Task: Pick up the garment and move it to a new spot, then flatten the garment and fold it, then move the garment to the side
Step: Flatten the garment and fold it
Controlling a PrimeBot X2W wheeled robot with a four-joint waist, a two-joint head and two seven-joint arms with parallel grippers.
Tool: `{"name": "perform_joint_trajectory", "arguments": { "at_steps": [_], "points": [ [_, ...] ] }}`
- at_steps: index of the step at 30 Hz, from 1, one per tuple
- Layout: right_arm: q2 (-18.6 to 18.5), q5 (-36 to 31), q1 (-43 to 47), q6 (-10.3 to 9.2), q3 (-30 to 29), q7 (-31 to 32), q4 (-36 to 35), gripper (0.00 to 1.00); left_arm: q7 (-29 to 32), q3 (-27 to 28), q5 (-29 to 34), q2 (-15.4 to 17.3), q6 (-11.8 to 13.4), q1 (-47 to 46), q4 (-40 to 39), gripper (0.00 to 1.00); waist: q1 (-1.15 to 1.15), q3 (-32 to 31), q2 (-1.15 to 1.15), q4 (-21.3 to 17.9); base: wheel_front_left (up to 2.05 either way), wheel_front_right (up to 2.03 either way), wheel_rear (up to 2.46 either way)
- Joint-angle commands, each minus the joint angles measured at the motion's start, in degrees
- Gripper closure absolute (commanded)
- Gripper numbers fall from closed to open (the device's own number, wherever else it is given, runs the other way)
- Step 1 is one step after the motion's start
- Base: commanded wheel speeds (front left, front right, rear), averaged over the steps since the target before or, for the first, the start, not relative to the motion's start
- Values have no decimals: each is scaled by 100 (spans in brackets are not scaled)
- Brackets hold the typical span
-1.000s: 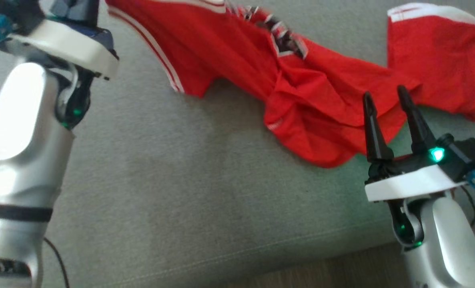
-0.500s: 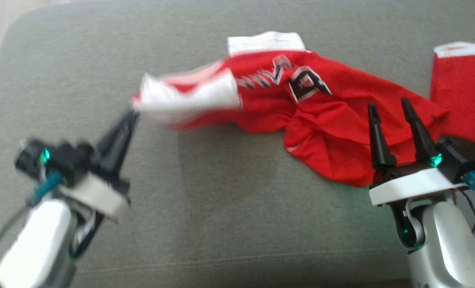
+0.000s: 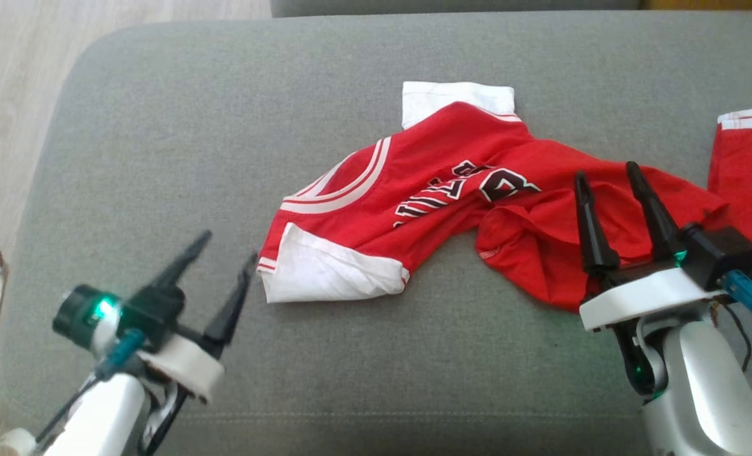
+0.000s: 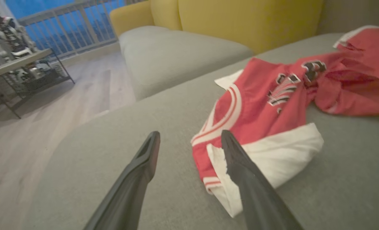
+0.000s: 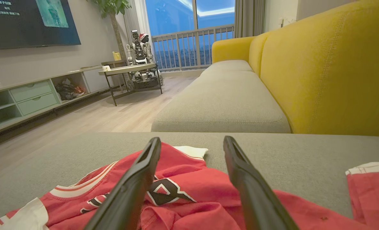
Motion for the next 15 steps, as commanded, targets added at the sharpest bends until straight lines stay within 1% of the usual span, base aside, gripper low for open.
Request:
{"name": "perform_joint_trajectory", "arguments": {
  "at_steps": [1, 5, 8, 10, 12, 13, 14, 15],
  "points": [
    [1, -61, -55, -1, 91, 43, -226, 0, -31, 501, -44, 14, 178, -335, -279, 0, 1, -57, 0, 20, 0, 0, 0],
    [1, -73, 1, -1, 54, 74, -304, 0, -31, 1168, -241, -402, 508, -329, -757, 0, 1, -149, 0, 9, 0, 0, 0],
    [1, -9, 116, -1, 88, 74, -357, 0, -31, 1771, -443, -854, 646, -170, -1221, 0, 1, -210, 0, -19, 0, 0, 0],
    [1, 47, 220, -1, 114, 77, -363, 0, -31, 2107, -519, -1211, 659, 16, -1495, 0, 1, -234, 0, -27, 0, 0, 0],
    [1, 78, 292, -1, 116, 79, -353, 0, -31, 2350, -503, -1540, 602, 218, -1702, 0, 1, -239, 0, -21, 0, 0, 0],
    [1, 85, 310, -1, 112, 81, -356, 0, -31, 2433, -486, -1659, 545, 311, -1759, 0, 1, -229, 0, -5, 0, 0, 0],
    [1, 85, 310, -1, 112, 81, -356, 0, -31, 2433, -486, -1659, 545, 311, -1759, 0, 1, -229, 0, -5, 0, 0, 0],
    [1, 78, 312, -1, 117, 92, -366, 0, -31, 2491, -462, -1749, 476, 384, -1791, 0, 1, -214, 0, 18, 0, 0, 0]
  ]
}}
